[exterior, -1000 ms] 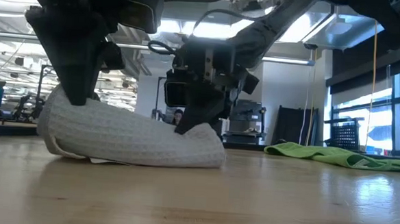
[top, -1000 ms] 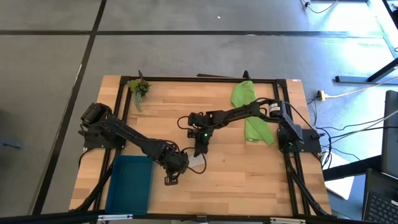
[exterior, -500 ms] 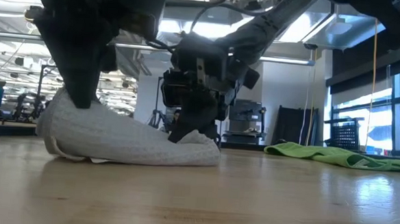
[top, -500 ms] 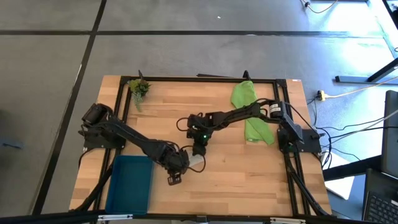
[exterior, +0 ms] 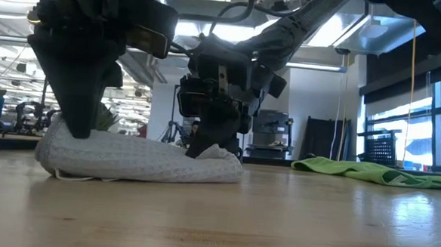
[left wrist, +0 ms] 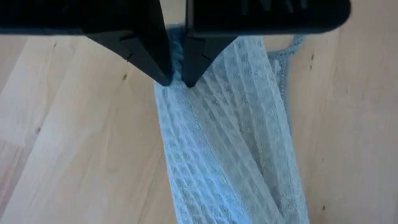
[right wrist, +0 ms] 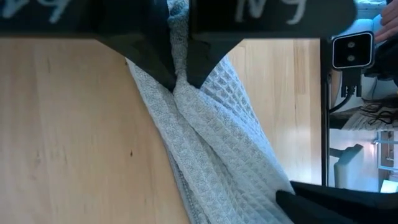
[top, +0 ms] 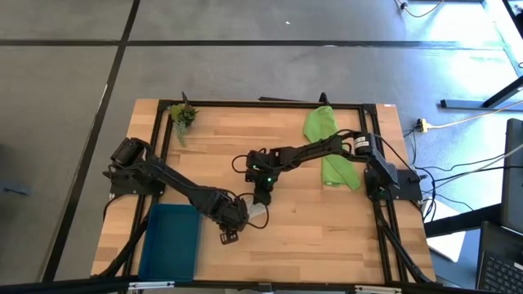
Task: Roll microfiber towels into tight, uniform cylinder then place into a basket
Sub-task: Roll the gray towel
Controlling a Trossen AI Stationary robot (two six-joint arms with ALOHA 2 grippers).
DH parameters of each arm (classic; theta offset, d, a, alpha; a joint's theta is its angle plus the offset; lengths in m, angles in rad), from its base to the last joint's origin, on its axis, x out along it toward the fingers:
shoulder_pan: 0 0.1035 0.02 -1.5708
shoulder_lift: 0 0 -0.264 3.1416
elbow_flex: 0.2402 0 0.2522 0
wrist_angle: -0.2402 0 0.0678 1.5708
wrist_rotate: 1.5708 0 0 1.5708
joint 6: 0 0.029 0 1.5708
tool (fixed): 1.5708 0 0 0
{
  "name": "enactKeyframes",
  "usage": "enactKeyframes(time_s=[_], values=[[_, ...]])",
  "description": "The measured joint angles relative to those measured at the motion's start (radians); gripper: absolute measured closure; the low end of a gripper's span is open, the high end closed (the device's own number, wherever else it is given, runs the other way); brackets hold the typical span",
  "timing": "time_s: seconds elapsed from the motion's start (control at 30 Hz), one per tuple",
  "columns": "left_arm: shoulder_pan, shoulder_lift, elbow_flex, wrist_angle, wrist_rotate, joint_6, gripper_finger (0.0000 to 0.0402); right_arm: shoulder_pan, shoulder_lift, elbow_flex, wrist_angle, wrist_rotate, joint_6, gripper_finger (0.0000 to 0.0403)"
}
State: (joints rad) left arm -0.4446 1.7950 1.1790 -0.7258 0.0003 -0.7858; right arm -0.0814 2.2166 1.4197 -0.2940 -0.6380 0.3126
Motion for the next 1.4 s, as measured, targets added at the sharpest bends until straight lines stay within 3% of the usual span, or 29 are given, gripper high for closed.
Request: enactKeyframes(time_s=[0.6,1.0,1.4], values=[[0.009,-0.014,0.0,0.003,0.018,0.137,0.0401,-0.001,0.0,0.0,-0.003,0.001,-0.003,0.0381],[0.051,-0.033,0.0,-0.012,0.029,-0.07,0.0401,-0.001,0.0,-0.001,-0.007,0.002,-0.008,0.0381],[0.146,-0.034,0.0,-0.195,-0.055,-0.177,0.0401,-0.001,0.0,-0.002,-0.016,0.016,-0.029,0.0381]])
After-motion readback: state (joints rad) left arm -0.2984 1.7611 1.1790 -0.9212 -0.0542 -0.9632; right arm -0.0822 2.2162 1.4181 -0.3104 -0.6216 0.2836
